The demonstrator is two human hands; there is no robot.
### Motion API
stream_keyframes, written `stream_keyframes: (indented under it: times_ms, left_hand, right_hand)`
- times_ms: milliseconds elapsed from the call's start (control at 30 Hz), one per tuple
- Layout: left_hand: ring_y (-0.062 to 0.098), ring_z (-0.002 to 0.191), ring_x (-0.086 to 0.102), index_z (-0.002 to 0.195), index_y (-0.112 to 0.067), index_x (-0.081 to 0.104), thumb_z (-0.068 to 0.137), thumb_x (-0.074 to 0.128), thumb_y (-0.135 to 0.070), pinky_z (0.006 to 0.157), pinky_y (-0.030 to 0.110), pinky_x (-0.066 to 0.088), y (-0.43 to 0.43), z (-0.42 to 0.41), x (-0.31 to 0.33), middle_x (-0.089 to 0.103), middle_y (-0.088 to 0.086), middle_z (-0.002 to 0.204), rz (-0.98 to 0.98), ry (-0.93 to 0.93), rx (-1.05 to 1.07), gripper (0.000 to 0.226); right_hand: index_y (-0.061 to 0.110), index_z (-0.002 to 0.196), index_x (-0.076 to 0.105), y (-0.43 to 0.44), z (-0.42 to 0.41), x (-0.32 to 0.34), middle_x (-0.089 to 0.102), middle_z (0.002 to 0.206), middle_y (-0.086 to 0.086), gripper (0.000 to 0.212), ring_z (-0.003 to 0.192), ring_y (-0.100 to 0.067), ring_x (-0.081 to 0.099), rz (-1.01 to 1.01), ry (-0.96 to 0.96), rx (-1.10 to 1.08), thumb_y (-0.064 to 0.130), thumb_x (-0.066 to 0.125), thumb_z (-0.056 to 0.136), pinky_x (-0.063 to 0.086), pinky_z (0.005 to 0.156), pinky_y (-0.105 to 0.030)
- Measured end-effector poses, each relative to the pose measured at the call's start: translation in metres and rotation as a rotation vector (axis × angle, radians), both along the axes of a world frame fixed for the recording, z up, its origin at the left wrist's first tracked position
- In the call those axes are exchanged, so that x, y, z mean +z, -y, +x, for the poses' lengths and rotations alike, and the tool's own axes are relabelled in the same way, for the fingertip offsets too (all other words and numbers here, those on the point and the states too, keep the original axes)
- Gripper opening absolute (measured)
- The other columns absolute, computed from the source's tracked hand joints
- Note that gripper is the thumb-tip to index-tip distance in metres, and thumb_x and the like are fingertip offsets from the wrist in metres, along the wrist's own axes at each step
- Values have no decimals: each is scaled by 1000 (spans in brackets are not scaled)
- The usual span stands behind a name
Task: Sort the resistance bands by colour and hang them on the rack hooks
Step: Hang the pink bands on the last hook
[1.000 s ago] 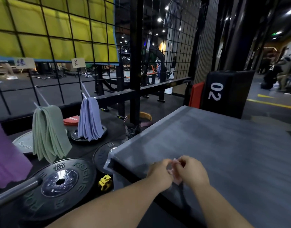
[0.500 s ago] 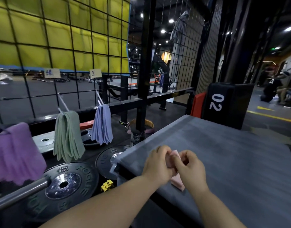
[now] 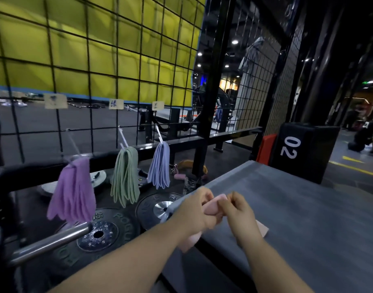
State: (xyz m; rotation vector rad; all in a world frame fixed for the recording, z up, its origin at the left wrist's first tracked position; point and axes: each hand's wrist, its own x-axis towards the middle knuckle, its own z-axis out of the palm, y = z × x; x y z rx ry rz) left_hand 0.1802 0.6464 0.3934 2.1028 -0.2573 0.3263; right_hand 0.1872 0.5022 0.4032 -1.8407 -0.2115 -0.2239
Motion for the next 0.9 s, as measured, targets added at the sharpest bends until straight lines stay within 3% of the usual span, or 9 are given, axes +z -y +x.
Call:
stream_keyframes:
  times_ms: [133, 233, 367, 467, 533, 633, 700, 800, 900]
  left_hand:
    - [5, 83, 58, 92, -39, 44, 64, 78, -43, 70, 25, 45, -27, -16, 11, 62, -14, 91, 14, 8, 58, 44]
    - [8, 79, 60, 92, -38, 45, 58, 71, -45, 73, 32, 50, -47, -31, 19, 64, -7, 91, -68, 11, 42, 44]
    - [12, 76, 58, 91, -36, 44, 63, 66, -39, 73, 33, 48, -81, -52, 25, 63, -4, 86, -165, 26, 54, 36]
    - [6, 65, 51, 83, -27, 44, 70, 72, -38, 67, 26, 41, -104, -67, 31, 53, -1, 74, -223, 26, 128, 33]
    - [4, 62, 47, 78, -19, 45, 73, 75, -32, 63, 23, 38, -120, -77, 35, 48, -3, 70, -260, 40, 175, 33]
    - [6, 58, 41, 69, -20, 43, 79, 74, -24, 54, 16, 33, -141, -97, 48, 42, -8, 63, -233, 87, 268, 33]
    - [11, 61, 48, 67, -21, 43, 80, 75, -24, 60, 18, 39, -156, -110, 54, 50, -1, 64, -233, 113, 282, 34]
    - [22, 77, 63, 69, -19, 49, 80, 73, -21, 72, 30, 49, -179, -129, 61, 65, 17, 85, -240, 110, 324, 26]
    - [13, 72, 64, 75, -18, 56, 81, 70, -11, 68, 29, 50, -202, -147, 67, 71, 3, 93, -296, 120, 355, 17]
  right_hand:
    - [15, 70, 45, -23, -10, 12, 49, 65, 1, 26, 64, -14, 48, 14, 14, 102, 27, 62, 86, 42, 64, -36]
    - [24, 65, 38, -40, -16, 16, 41, 66, 0, 32, 65, -15, 41, 105, 7, 211, 36, 65, 76, 35, 59, -33]
    - [22, 74, 38, -59, -21, 24, 43, 73, -2, 44, 65, -16, 40, 118, -55, 424, 48, 73, 68, 32, 55, -29]
    - [16, 86, 40, -76, -24, 31, 56, 87, 2, 49, 68, -9, 53, 170, -91, 615, 29, 80, 60, 43, 58, -20]
    - [12, 91, 40, -91, -27, 35, 61, 93, -9, 51, 81, -16, 61, 201, -138, 750, 12, 78, 57, 49, 70, -24]
    - [21, 83, 51, -111, -30, 44, 54, 93, -14, 36, 84, -24, 53, 104, -74, 798, 11, 74, 58, 41, 76, -40]
    - [21, 76, 54, -128, -32, 50, 49, 83, -12, 26, 77, -23, 46, 127, -59, 827, 15, 73, 59, 36, 73, -36]
    - [17, 71, 56, -155, -41, 58, 51, 73, -6, 20, 69, -17, 49, 226, -36, 879, 21, 72, 61, 38, 67, -29]
    - [13, 72, 57, -186, -54, 66, 54, 72, -4, 16, 71, -14, 53, 319, -24, 934, 12, 71, 65, 41, 68, -27]
